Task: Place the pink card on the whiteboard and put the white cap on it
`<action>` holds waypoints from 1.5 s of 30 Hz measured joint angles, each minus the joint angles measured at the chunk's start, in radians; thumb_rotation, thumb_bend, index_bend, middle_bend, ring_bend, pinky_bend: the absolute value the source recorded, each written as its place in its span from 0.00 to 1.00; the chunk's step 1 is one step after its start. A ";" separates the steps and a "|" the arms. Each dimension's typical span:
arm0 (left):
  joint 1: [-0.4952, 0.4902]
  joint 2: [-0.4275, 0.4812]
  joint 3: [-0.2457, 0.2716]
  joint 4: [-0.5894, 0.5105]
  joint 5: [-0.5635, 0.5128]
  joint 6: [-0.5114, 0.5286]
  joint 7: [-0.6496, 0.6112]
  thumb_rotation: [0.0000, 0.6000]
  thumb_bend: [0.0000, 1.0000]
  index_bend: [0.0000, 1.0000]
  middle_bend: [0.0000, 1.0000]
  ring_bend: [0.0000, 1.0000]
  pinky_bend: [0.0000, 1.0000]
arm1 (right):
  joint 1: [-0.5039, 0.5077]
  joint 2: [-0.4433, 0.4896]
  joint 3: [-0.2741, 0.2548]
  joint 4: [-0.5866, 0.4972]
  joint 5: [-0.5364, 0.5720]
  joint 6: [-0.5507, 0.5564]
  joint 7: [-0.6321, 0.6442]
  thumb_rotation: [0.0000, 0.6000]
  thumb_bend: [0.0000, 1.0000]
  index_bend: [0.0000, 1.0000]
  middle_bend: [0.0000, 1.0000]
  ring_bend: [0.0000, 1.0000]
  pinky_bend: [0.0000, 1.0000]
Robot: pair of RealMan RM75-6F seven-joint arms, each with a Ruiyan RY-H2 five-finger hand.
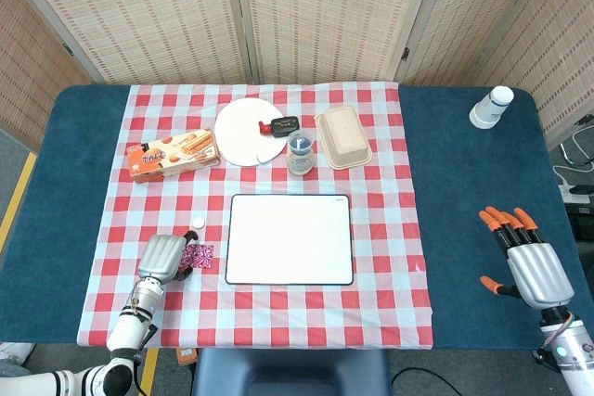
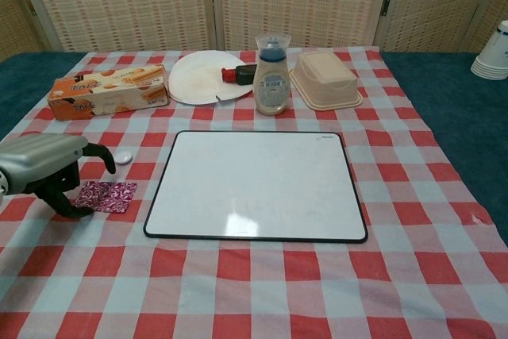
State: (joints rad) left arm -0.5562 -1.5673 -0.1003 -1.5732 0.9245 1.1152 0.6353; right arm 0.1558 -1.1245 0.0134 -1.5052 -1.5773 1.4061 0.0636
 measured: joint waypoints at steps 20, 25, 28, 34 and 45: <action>-0.010 -0.006 0.008 0.005 -0.023 -0.005 0.001 1.00 0.24 0.33 1.00 1.00 1.00 | 0.000 0.004 0.002 0.001 0.002 0.002 0.009 1.00 0.00 0.08 0.04 0.00 0.00; -0.012 -0.005 0.012 0.006 -0.029 -0.008 0.000 1.00 0.24 0.34 1.00 1.00 1.00 | 0.000 0.004 0.002 0.001 0.002 0.002 0.010 1.00 0.00 0.08 0.04 0.00 0.00; -0.013 -0.003 0.010 0.006 -0.033 -0.011 -0.004 1.00 0.24 0.34 1.00 1.00 1.00 | 0.000 0.004 0.002 0.001 0.002 0.002 0.009 1.00 0.00 0.08 0.04 0.00 0.00; -0.015 -0.002 0.008 0.008 -0.036 -0.010 -0.006 1.00 0.25 0.36 1.00 1.00 1.00 | 0.000 0.004 0.002 0.001 0.003 0.001 0.009 1.00 0.00 0.08 0.04 0.00 0.00; -0.019 -0.010 0.009 0.024 -0.047 -0.012 -0.010 1.00 0.26 0.39 1.00 1.00 1.00 | 0.000 0.005 0.002 0.001 0.002 0.002 0.011 1.00 0.00 0.08 0.04 0.00 0.00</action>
State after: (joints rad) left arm -0.5755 -1.5776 -0.0914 -1.5495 0.8774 1.1028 0.6253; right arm 0.1555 -1.1193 0.0157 -1.5040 -1.5753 1.4078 0.0751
